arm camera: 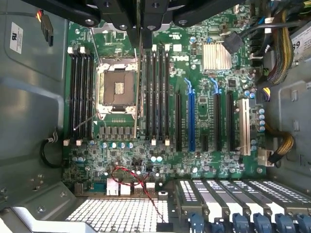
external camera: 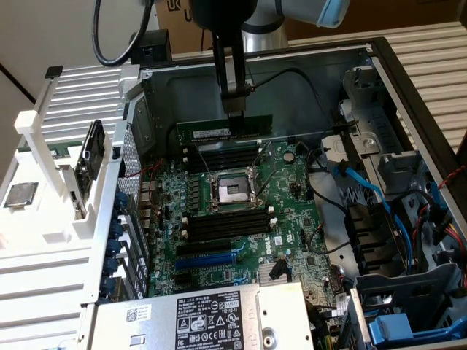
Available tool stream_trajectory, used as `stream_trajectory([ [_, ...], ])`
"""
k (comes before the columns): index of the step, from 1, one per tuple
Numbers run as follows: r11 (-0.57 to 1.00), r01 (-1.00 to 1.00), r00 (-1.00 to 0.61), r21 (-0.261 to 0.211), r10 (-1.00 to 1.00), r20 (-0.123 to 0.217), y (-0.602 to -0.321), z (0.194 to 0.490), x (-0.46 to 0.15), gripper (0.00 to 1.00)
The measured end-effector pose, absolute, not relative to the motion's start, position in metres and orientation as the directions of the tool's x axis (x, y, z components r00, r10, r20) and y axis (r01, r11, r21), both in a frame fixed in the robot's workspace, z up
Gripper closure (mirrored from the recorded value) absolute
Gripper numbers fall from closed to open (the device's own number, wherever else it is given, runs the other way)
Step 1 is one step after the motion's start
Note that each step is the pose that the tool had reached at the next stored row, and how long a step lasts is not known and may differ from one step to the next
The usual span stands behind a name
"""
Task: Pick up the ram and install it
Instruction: 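Pick up the ram and move it above insertion slot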
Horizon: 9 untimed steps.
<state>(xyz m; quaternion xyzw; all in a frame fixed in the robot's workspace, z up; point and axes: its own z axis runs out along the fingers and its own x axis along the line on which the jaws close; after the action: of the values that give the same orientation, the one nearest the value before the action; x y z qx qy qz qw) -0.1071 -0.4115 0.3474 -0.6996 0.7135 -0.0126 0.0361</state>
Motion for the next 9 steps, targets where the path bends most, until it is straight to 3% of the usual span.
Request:
stream_trajectory([
  [9,0.021,-0.997,-0.019,-0.068,-0.999,-0.034,-0.4059,0.3370,-0.1071,0.87],
])
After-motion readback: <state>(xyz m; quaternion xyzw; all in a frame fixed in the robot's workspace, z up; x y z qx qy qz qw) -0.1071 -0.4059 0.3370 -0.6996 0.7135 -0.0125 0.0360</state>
